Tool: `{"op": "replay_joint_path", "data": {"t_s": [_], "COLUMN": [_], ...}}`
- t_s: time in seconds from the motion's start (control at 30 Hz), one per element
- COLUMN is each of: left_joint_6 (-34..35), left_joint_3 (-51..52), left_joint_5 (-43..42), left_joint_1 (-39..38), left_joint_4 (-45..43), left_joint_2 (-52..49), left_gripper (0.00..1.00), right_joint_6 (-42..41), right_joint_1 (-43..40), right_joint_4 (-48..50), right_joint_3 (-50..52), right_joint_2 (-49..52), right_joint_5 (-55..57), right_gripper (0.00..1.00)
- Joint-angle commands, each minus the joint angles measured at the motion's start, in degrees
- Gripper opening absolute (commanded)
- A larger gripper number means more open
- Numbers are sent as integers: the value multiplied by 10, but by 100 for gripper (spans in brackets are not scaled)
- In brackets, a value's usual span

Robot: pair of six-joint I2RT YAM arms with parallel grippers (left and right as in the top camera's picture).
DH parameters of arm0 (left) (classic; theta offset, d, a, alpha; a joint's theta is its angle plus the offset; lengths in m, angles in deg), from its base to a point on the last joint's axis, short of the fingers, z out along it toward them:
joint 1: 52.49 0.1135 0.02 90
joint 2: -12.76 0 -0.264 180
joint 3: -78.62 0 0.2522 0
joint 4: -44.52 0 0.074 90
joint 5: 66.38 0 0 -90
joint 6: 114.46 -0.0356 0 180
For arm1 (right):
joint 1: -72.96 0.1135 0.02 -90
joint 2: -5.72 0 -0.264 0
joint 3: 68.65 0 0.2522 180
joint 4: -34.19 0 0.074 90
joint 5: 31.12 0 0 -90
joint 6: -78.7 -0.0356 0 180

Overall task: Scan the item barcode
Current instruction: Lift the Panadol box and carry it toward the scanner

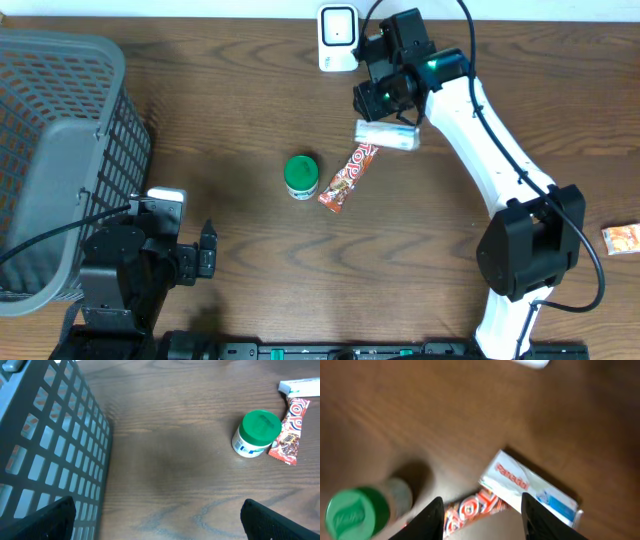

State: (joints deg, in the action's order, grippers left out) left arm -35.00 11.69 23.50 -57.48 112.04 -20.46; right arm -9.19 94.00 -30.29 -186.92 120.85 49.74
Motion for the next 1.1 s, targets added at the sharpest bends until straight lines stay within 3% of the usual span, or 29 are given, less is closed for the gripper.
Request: {"op": "replay_joint_path", "data": {"t_s": [0.0,0.07,0.13,0.33,0.4,0.53,0.67,0.73,0.9,1.07], "left_joint_6": [-5,-5,-5,-5,-5,-5,-5,-5,-5,-5], "left_joint_3": [-6,-6,-6,-6,-6,-6,-6,-6,-6,-6], "left_joint_5": [-3,-3,-3,-3,-3,-3,-3,-3,-3,-3], "left_joint_1": [-2,-2,-2,-2,-2,-2,-2,-2,-2,-2], "left_joint_4": [0,0,0,0,0,0,0,0,0,0], "left_joint_2": [4,4,4,4,4,4,4,4,4,4], "left_gripper": [99,99,99,99,99,99,99,99,99,99], "right_joint_6": [-2,35,59,-82,-52,97,136,164,164,179], "right_joint_1": [1,1,-3,-15,-14,-5,-2,-2,6,31], "right_joint_4": [-11,-18,-19,-40,-36,-35,-40,-42,-37,-30], "right_joint_3": [-9,-9,-9,-8,-8,-8,-7,-7,-7,-7], "right_joint_2": [15,15,15,28,32,49,78,97,121,121], "right_joint_5": [31,56,83,80,73,97,150,168,258,316], "right_gripper": [79,89,90,88,89,90,84,72,72,79]}}
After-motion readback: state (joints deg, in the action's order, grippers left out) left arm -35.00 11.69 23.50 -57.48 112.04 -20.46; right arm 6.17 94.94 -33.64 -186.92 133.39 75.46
